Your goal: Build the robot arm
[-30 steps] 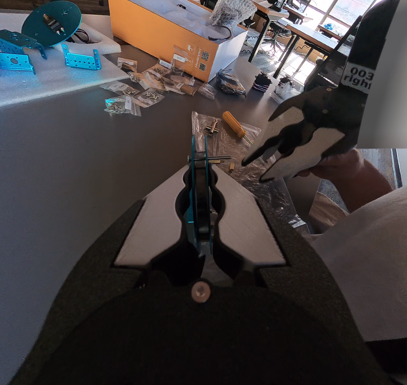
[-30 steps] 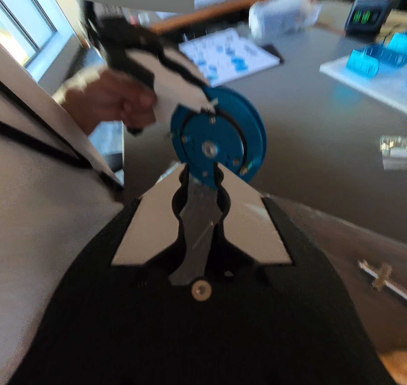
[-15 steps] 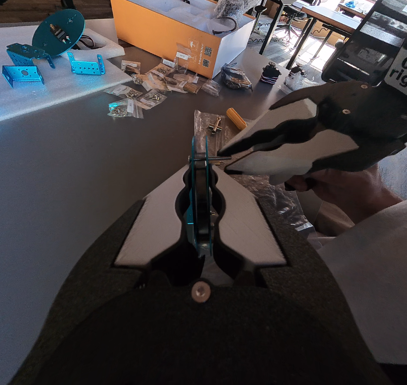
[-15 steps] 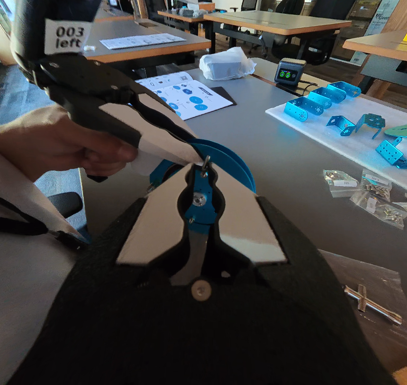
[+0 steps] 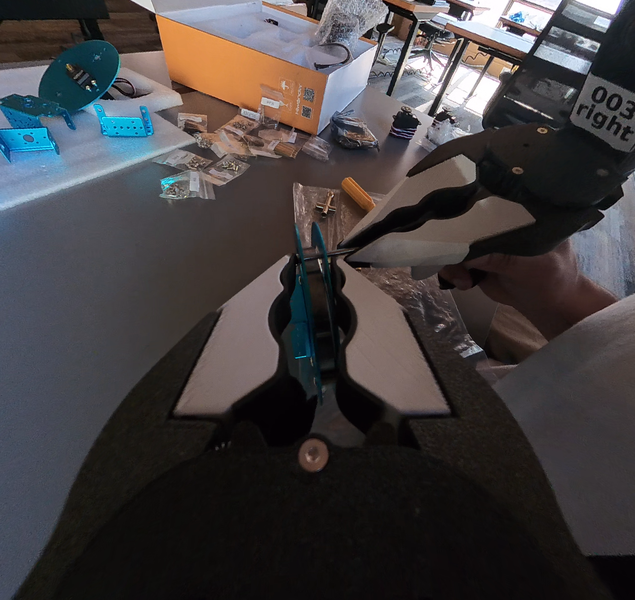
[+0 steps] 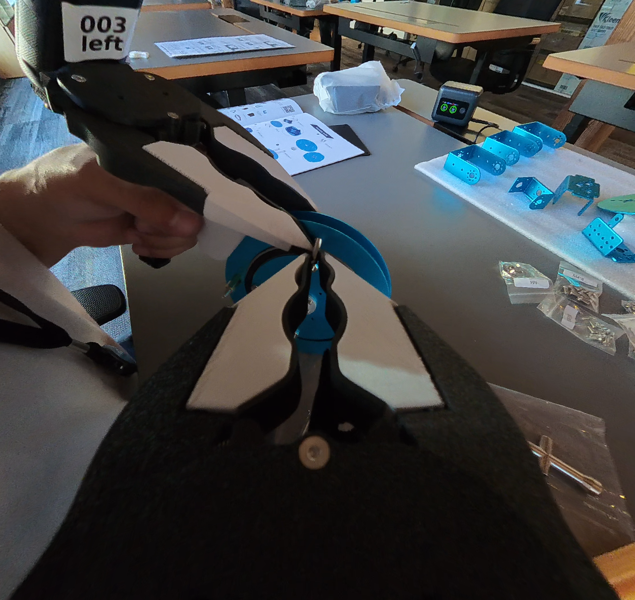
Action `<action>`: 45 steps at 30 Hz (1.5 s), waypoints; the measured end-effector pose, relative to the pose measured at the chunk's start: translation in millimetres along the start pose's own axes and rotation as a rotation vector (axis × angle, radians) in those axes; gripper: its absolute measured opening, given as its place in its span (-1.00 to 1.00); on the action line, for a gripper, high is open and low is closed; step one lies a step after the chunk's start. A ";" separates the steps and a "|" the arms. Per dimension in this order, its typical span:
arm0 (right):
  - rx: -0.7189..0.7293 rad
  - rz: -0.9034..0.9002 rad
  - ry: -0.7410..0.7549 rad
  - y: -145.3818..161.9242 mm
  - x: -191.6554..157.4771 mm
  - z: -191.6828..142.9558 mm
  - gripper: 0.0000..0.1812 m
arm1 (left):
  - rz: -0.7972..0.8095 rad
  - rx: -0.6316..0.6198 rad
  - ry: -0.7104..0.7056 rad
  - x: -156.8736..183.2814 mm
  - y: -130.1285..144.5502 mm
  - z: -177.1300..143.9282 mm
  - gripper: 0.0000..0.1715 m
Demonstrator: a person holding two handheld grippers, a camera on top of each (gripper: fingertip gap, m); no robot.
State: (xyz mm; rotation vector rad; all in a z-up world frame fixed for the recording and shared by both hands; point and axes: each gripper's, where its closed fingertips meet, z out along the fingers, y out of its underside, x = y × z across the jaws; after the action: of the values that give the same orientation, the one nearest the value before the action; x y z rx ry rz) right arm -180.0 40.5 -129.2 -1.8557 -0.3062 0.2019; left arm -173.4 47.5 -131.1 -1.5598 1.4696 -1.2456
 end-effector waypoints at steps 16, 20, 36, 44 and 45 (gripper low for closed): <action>-0.341 0.044 -0.090 72.5 -3.9 -36.1 -0.74 | -0.084 0.019 -0.071 -30.1 4.6 -4.7 -0.84; -0.464 0.042 -0.009 103.3 -8.3 -37.0 -0.77 | -0.178 0.053 -0.067 -41.9 9.8 -9.7 -0.84; -0.558 0.009 0.118 117.7 50.1 -58.4 -0.79 | -0.039 0.047 -0.074 -20.9 4.8 -9.5 -0.85; -0.518 -0.098 -0.085 128.1 57.1 -57.8 -0.75 | 0.016 0.036 -0.074 -9.3 1.4 -2.7 -0.84; -0.512 -0.146 -0.133 128.7 56.7 -56.7 -0.76 | 0.014 0.035 -0.072 -8.9 1.2 -2.1 -0.84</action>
State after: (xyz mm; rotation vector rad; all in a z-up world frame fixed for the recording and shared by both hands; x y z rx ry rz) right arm -95.7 -29.6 -234.1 -2.3169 -0.6293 0.1551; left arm -175.1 56.3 -133.3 -1.5527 1.4034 -1.1895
